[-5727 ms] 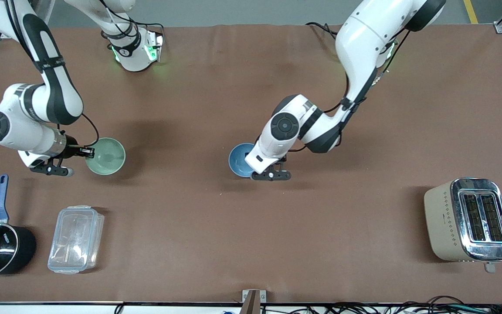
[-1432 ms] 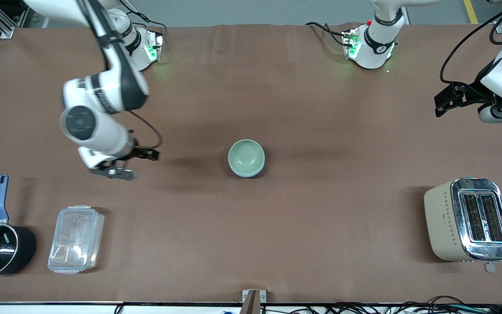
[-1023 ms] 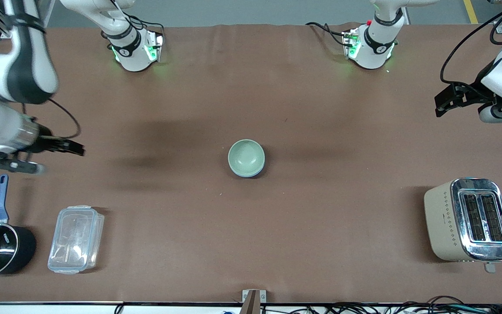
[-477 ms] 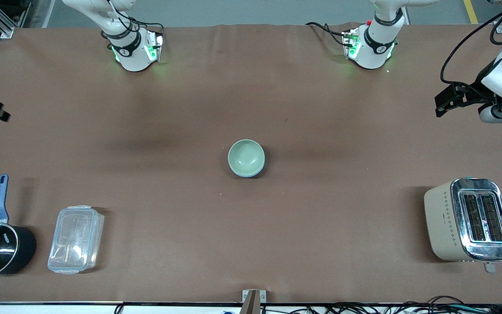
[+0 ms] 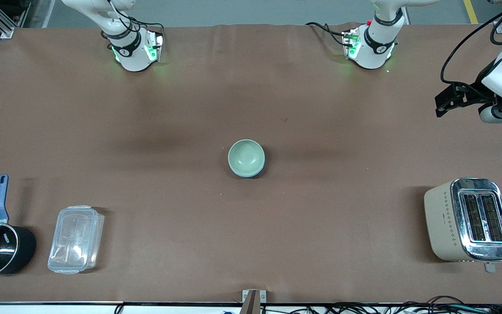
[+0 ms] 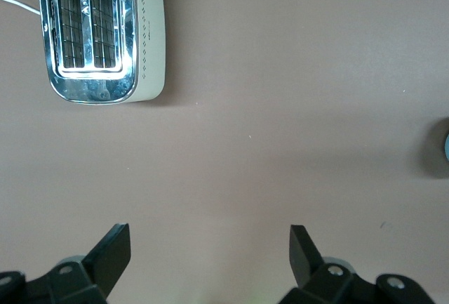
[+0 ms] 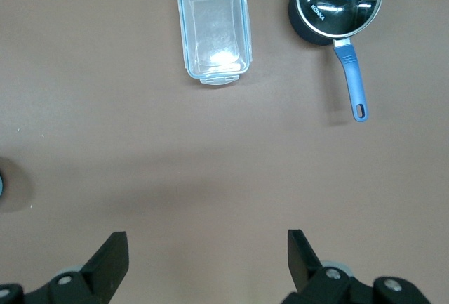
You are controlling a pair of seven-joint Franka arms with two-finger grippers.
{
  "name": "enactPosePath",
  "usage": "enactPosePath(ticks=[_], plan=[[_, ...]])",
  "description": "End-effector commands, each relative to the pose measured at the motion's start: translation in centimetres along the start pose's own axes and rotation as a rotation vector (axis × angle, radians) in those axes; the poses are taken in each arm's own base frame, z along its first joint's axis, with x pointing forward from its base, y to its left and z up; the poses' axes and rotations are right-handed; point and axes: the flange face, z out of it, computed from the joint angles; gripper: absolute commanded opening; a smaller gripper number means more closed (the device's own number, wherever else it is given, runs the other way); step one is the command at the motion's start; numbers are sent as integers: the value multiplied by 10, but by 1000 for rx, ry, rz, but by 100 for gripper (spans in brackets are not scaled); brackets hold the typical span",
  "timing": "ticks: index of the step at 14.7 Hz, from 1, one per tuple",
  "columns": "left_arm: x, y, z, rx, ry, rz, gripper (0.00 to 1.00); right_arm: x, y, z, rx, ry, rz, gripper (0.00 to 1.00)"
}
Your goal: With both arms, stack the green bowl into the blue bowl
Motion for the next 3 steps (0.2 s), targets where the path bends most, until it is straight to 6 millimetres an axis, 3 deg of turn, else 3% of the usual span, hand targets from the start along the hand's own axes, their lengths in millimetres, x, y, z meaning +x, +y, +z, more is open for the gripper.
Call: enactPosePath(ticks=[1, 3], plan=[[-1, 0, -3, -2, 7, 12, 100, 0, 2, -3, -15, -9, -26, 100], [-1, 0, -3, -3, 6, 13, 100, 0, 2, -3, -15, -9, -25, 100]])
